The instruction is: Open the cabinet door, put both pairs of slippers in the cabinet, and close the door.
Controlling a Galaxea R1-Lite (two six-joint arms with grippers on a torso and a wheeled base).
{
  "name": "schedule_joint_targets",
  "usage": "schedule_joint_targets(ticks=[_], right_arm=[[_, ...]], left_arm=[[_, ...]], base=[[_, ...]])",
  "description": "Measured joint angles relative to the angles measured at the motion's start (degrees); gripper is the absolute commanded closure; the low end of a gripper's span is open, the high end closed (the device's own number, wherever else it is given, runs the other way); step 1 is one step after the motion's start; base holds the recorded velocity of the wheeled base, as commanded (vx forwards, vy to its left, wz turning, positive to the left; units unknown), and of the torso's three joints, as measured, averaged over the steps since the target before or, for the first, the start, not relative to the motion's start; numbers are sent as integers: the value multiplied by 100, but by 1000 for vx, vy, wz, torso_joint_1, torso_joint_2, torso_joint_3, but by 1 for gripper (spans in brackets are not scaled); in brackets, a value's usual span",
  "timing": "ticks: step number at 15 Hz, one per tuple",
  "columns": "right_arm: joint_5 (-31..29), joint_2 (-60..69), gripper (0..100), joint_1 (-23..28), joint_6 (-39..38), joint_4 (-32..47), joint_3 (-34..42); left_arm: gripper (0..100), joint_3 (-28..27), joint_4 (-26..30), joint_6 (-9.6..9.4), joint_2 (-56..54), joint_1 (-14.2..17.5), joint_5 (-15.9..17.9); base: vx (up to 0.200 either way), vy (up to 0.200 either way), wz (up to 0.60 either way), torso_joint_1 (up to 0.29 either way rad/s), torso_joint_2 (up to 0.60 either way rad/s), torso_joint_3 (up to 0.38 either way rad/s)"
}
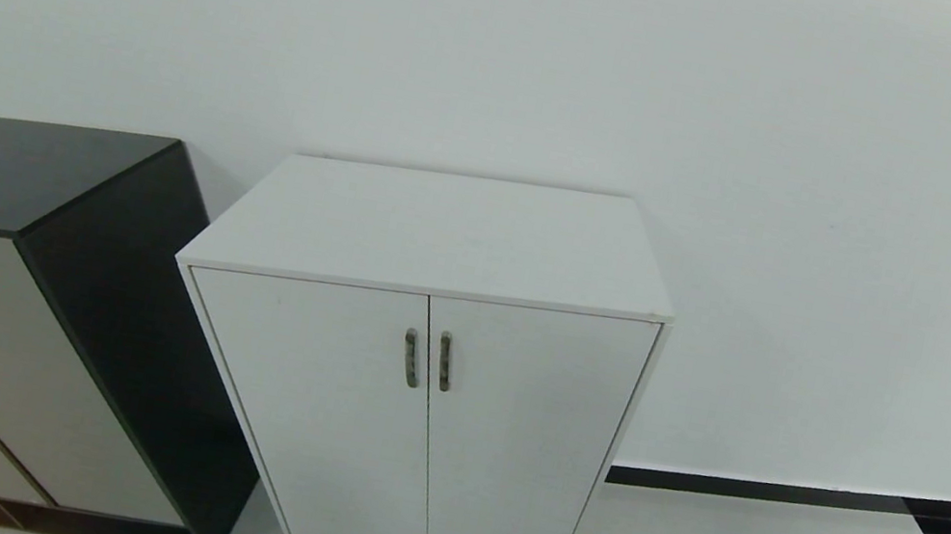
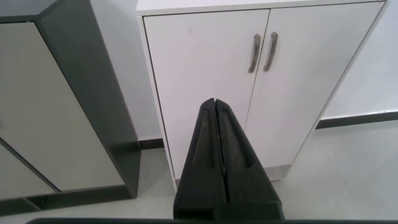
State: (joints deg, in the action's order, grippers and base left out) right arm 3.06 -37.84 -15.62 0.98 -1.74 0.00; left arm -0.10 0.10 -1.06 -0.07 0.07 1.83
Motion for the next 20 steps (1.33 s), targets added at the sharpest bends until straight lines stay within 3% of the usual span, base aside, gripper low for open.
schedule_joint_targets(ticks=[6,13,20], right_arm=[[-249,383,100,129,-116,174,0],[-263,1397,100,1336,-116,174,0],[-263,2684,100,1762,-116,177,0]], left_arm=[[100,0,0,0,0,0,0],[100,0,0,0,0,-2,0],[100,0,0,0,0,0,2]], base=[[0,0,0,0,0,0],[0,0,0,0,0,0],[0,0,0,0,0,0]])
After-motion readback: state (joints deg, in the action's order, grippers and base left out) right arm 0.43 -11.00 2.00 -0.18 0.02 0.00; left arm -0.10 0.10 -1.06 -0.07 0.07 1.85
